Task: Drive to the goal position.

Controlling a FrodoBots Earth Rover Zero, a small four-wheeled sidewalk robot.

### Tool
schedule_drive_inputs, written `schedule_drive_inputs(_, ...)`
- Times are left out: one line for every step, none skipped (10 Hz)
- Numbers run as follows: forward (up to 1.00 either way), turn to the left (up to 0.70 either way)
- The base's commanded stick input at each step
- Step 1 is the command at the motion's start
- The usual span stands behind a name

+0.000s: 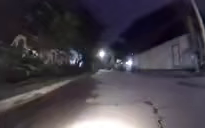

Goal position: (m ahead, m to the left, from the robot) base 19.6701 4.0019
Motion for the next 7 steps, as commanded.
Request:
schedule_drive_inputs(0.50, 0.00)
schedule_drive_inputs(0.50, 0.00)
schedule_drive_inputs(0.50, 0.00)
schedule_drive_inputs(0.50, 0.00)
schedule_drive_inputs(0.50, 0.00)
schedule_drive_inputs(0.50, 0.00)
schedule_drive_inputs(0.50, 0.00)
